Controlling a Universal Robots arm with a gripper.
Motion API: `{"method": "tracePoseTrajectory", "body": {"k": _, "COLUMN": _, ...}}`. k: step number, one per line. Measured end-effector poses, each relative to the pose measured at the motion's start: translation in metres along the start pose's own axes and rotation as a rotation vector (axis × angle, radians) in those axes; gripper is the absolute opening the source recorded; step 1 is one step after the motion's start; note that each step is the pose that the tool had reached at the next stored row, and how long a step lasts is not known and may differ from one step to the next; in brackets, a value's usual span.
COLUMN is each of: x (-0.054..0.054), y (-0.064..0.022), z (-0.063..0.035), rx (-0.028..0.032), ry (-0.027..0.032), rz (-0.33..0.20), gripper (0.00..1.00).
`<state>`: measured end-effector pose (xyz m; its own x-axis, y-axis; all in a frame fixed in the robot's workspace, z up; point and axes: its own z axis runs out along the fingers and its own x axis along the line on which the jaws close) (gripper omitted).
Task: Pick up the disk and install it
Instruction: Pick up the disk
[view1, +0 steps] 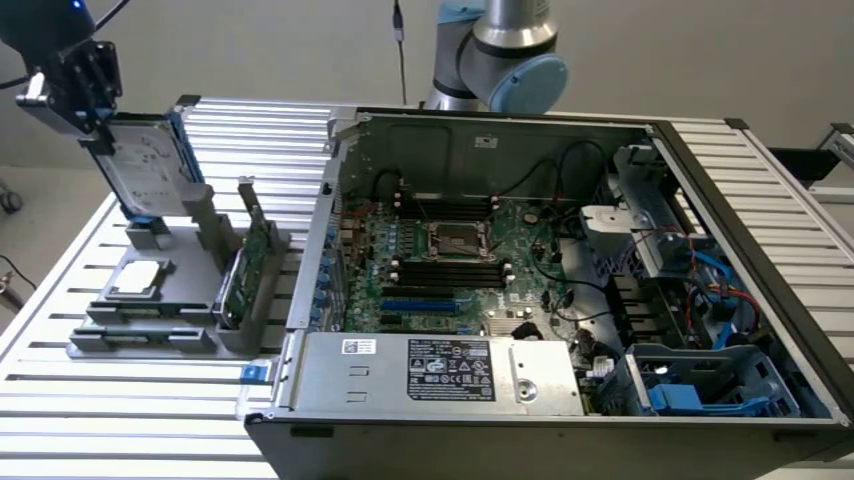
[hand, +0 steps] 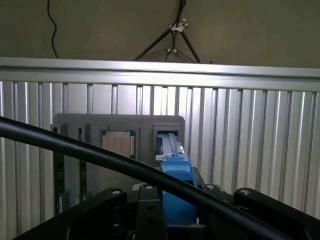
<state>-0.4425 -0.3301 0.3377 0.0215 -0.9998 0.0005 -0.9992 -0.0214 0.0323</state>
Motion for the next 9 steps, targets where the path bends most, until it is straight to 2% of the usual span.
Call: {"method": "tracePoseTrajectory", "body": {"k": 9, "x": 0.000, "y": -0.0021, "z": -0.0410, "rx": 0.0000, "ry": 0.0001, "rz": -0.003, "gripper": 0.33}}
